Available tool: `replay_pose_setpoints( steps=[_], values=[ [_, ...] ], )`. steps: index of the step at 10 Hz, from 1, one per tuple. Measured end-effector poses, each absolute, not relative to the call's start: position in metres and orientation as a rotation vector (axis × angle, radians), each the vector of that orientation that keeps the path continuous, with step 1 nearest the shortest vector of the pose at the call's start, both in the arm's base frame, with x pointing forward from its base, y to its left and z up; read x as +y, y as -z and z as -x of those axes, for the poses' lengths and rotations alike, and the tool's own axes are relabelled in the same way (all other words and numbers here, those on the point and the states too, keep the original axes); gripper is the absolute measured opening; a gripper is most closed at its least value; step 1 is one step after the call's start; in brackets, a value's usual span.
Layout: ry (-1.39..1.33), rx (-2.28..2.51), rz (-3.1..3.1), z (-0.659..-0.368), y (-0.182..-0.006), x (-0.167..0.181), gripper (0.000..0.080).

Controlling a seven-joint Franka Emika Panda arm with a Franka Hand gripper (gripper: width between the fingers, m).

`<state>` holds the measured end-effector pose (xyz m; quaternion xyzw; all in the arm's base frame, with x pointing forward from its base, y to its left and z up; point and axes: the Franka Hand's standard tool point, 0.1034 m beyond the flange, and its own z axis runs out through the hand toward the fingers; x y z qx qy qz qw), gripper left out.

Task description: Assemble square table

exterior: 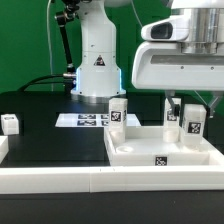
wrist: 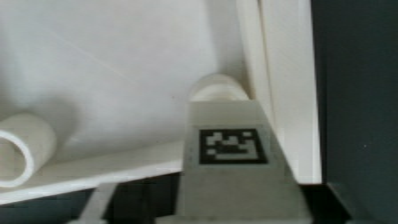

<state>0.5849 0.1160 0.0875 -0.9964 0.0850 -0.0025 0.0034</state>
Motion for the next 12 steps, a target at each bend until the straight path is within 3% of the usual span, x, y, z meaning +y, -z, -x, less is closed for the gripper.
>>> replay_pose_setpoints(
  steps=[1,12],
  values=[
    [0.008,0.268,3.123,-0.585,-0.0876,0.1157,0.0288],
    [0.117,1.481,2.723,-0.5862,-0.086,0.1196,0.029]
  ],
)
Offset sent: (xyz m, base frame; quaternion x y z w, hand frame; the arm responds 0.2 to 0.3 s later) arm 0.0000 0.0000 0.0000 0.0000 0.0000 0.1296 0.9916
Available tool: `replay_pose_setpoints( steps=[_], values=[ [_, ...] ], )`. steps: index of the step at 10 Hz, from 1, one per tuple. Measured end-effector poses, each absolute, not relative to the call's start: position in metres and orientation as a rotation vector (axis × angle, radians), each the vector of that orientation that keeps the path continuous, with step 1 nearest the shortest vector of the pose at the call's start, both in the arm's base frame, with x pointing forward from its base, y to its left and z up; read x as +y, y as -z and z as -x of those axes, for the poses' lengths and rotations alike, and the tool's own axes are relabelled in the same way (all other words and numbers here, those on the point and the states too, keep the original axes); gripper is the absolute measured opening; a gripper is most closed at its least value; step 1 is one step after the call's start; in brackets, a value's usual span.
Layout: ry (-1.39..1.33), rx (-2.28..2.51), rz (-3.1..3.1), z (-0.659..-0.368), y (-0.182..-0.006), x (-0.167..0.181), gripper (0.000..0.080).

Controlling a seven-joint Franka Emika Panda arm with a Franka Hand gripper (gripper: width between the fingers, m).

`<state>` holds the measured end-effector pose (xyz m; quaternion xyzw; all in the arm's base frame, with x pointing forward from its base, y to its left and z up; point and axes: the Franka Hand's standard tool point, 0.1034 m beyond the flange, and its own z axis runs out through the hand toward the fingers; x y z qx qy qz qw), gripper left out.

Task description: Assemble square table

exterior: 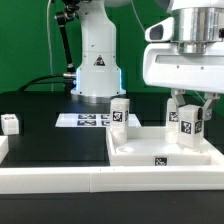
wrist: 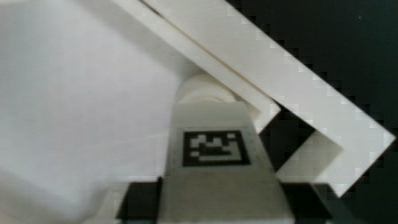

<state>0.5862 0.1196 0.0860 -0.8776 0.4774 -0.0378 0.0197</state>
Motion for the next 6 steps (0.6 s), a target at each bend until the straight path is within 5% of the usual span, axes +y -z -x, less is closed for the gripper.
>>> replay_pose_setpoints(
  steps=[6],
  values=[
    [0.086,2.114,2.217,-0.5879,-0.0855,0.1186,0.029]
  ],
)
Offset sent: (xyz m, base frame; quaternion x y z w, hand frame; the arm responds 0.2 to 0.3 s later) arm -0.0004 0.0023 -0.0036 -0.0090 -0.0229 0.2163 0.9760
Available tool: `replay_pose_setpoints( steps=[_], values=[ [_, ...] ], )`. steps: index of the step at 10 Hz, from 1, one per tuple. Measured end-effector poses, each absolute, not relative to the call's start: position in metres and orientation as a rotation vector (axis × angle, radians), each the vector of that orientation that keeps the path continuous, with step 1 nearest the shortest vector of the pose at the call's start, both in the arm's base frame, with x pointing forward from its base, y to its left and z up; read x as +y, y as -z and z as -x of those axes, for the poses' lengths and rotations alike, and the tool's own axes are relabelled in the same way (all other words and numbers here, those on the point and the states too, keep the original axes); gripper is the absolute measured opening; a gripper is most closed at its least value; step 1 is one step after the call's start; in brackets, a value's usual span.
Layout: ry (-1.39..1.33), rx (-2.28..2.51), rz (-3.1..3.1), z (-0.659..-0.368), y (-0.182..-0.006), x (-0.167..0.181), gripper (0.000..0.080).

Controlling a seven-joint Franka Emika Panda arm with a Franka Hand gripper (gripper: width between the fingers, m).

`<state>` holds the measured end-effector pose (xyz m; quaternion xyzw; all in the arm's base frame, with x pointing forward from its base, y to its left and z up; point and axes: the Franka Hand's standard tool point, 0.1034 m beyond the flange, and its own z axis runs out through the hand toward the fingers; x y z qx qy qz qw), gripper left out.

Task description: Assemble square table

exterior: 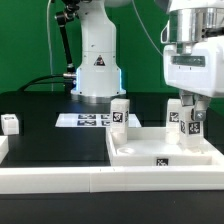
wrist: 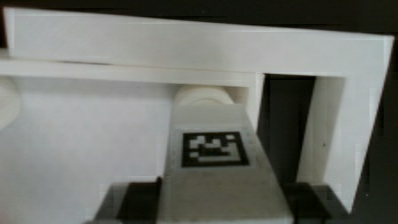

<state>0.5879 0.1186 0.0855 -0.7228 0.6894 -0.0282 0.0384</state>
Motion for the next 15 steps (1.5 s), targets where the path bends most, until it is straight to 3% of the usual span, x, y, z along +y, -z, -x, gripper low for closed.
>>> replay_pose_setpoints(
  steps=[5,7,8,15],
  values=[
    [0.078,2.263,2.053,-0.5888,-0.0848,0.1179,0.029],
    [0.085,2.16,2.166,-0.589,-0.0846,0.1171,0.0539],
    [0.085,2.14,2.187,-0.5885,-0.0842,0.1195,0.0615],
    [0.121,1.497,2.691,-0.5895,-0.0849,0.1189,0.0649]
  ],
)
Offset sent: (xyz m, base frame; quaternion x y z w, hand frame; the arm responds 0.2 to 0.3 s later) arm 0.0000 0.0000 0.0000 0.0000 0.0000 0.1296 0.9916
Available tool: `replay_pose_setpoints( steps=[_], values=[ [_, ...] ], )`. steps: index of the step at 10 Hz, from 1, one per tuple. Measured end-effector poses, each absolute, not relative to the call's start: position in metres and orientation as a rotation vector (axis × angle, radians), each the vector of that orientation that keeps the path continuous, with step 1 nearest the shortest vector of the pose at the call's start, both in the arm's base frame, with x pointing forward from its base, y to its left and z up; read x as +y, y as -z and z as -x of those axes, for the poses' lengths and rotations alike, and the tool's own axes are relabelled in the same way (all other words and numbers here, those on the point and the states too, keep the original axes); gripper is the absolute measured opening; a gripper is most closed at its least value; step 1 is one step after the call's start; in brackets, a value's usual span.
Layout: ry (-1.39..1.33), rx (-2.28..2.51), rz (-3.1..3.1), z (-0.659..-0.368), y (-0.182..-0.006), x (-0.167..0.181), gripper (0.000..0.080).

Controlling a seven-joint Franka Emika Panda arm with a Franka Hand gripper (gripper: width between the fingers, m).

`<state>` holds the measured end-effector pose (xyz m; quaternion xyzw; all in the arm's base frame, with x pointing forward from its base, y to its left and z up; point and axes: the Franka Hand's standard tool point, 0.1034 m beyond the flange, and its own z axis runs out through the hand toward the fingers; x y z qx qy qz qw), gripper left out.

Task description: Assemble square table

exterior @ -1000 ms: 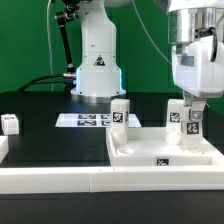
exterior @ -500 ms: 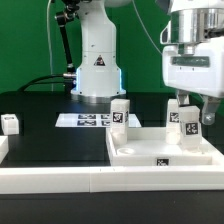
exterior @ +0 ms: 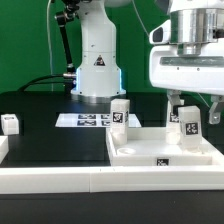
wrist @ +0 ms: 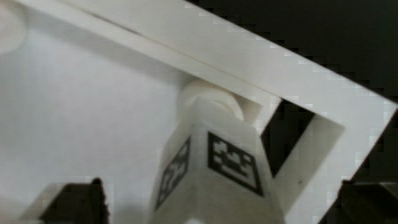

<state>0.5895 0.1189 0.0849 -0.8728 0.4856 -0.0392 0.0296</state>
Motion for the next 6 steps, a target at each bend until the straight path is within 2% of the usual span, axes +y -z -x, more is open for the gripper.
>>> replay_pose_setpoints(
  steps=[4,6],
  values=[
    [0.296,0.838,2.94,-0.601,-0.093,0.122,0.0649],
    [0.319,0.666,2.999,-0.601,-0.093,0.12,0.0649]
  ],
)
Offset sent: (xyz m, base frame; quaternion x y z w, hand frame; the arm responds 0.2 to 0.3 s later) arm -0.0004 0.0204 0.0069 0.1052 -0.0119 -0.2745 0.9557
